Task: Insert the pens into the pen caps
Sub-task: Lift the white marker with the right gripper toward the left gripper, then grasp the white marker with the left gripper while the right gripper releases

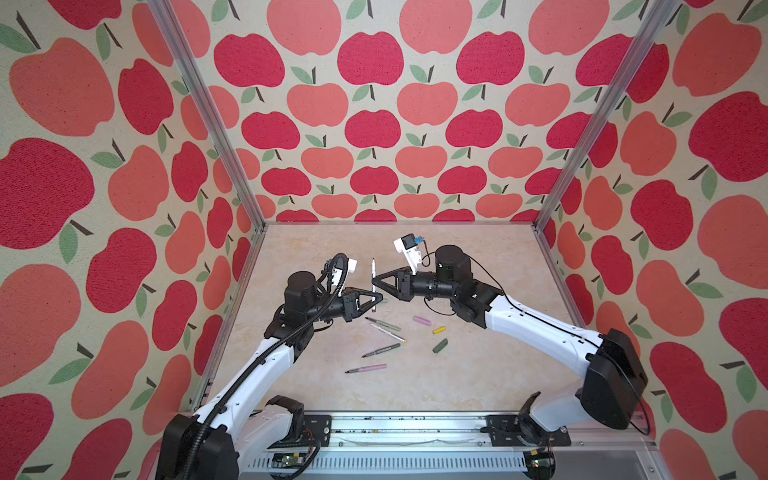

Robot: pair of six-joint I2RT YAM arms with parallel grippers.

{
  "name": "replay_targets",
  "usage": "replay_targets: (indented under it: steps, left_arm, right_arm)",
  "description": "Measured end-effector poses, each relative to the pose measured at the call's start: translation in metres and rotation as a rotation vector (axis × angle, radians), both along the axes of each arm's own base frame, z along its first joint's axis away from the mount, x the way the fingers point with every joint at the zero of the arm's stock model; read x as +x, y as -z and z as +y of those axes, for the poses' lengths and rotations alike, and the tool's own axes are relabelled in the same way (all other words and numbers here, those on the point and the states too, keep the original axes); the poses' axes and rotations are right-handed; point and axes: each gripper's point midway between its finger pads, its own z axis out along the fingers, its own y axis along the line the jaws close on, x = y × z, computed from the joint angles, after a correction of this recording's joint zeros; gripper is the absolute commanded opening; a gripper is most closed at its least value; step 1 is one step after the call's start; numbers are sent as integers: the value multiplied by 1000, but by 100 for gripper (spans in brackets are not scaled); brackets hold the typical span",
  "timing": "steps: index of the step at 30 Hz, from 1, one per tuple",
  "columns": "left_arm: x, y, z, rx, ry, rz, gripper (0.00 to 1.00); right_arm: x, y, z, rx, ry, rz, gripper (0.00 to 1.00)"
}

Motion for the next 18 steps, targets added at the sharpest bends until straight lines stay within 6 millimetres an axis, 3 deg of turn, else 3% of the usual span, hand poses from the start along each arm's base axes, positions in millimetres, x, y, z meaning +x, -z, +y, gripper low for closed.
replay_targets:
  steps: [5, 9, 14, 18]
  left_arm:
    - [5, -12, 26, 103, -169, -27, 0]
    - [0, -22, 61, 166, -347, -35, 0]
    - [-12, -2, 95, 211, -515, 83, 0]
    - [-23, 37, 100, 208, -552, 253, 0]
  right_arm:
    - [4, 5, -7, -59, 43, -15, 33]
    - [17, 1, -13, -130, 119, -36, 37]
    - [42, 11, -1, -262, 189, -19, 46]
    - [60, 55, 23, -439, 242, 38, 51]
